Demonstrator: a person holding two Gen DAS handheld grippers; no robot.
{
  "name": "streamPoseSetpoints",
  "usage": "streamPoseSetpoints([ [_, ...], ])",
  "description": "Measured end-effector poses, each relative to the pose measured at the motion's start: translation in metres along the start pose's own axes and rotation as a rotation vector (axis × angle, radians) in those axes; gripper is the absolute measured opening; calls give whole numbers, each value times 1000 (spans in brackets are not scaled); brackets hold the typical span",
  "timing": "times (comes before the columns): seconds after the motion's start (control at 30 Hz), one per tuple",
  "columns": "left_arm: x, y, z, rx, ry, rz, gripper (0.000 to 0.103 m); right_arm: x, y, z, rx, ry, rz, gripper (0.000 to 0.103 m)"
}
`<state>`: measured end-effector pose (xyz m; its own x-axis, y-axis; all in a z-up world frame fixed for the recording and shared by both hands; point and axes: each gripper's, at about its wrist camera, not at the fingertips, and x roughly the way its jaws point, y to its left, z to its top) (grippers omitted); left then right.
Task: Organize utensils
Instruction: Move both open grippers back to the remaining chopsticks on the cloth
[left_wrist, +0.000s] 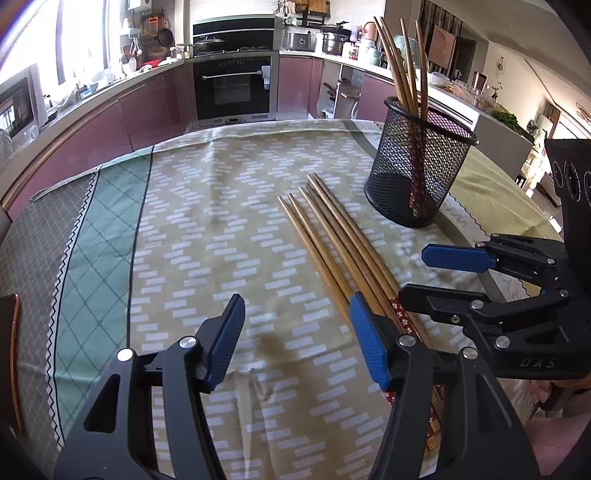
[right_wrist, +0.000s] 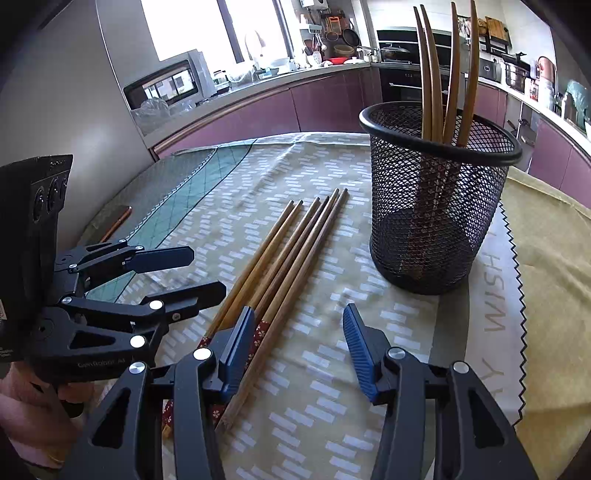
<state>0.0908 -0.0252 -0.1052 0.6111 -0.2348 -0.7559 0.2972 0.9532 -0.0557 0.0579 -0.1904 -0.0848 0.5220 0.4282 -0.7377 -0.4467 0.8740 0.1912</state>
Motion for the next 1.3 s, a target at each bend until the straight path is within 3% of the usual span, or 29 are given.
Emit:
streamPoseSetpoints([
  [0.87, 7, -4, 2, 22, 34, -13, 61, 7, 1, 1, -30, 28, -68, 47],
  [1.1, 9, -4, 3, 25, 49, 2, 45, 7, 0, 3, -33, 31, -84, 45],
  [1.3, 13, 1, 8, 17, 53, 2, 42, 13, 2, 7, -48, 39, -97, 41],
])
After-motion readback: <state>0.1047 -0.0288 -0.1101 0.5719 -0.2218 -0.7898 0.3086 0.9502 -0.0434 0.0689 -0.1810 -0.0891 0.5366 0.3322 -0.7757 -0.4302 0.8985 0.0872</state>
